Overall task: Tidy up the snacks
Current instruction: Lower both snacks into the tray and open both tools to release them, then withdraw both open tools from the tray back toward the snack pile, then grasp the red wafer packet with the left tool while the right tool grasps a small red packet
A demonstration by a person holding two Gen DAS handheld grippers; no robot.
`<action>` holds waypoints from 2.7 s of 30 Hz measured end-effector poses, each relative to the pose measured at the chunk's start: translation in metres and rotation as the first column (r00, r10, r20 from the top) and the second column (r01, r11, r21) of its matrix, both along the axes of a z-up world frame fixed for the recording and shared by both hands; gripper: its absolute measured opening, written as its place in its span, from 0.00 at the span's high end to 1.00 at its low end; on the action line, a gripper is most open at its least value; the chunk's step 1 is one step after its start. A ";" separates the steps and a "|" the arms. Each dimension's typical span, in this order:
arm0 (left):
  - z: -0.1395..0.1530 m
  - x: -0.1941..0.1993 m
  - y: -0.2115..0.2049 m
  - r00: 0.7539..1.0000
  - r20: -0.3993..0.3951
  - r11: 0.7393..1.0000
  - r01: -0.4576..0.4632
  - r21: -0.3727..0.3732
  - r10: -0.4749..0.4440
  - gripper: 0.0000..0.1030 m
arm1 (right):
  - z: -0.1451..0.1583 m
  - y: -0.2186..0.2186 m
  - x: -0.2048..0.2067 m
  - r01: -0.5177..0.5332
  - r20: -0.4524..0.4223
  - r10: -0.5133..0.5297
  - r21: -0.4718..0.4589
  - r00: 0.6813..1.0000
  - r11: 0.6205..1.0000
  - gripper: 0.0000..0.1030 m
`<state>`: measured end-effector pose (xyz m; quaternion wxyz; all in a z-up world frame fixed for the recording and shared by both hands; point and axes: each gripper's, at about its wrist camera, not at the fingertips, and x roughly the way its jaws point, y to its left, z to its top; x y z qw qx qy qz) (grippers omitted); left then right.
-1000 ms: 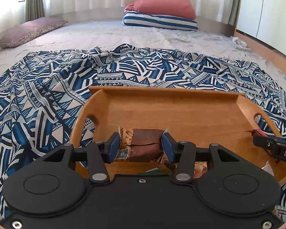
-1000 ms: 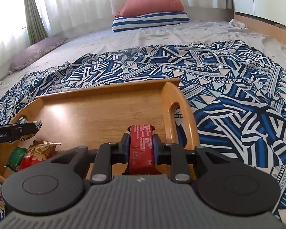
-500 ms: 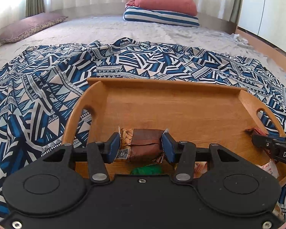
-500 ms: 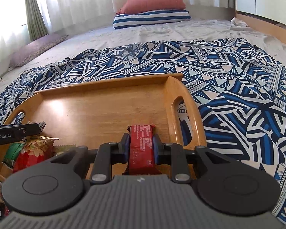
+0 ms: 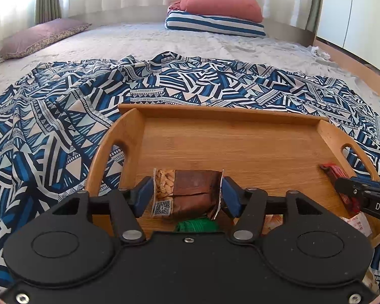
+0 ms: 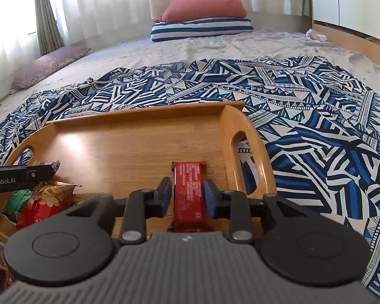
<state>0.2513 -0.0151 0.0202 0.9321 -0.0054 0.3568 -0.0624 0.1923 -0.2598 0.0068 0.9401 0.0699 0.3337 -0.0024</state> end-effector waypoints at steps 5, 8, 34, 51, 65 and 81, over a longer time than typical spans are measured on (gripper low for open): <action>0.010 -0.012 0.001 0.999 0.036 1.000 0.000 0.011 0.000 0.23 | 0.006 0.004 -0.006 -0.005 0.019 0.005 -0.014 1.000 1.000 0.42; 0.019 -0.024 0.002 0.998 0.063 1.000 0.013 0.011 -0.014 0.14 | 0.013 0.006 -0.014 -0.015 0.035 0.016 -0.022 0.999 1.000 0.34; 0.015 -0.181 0.025 0.992 0.114 0.993 0.064 -0.098 -0.052 0.06 | 0.024 0.026 -0.163 -0.086 0.164 0.104 -0.113 0.981 0.990 0.06; -0.007 -0.208 0.027 0.998 0.047 0.991 0.047 -0.123 -0.041 0.06 | -0.013 0.047 -0.199 -0.203 0.124 0.224 -0.163 0.967 0.966 0.02; -0.010 -0.205 0.011 0.998 0.024 0.990 0.067 -0.121 -0.064 0.06 | -0.020 0.057 -0.197 -0.227 0.134 0.244 -0.134 0.960 0.965 0.36; -0.020 -0.202 -0.024 0.998 0.035 0.997 0.063 -0.039 -0.061 0.08 | -0.016 0.030 -0.226 -0.062 0.140 0.081 -0.134 0.987 0.989 0.36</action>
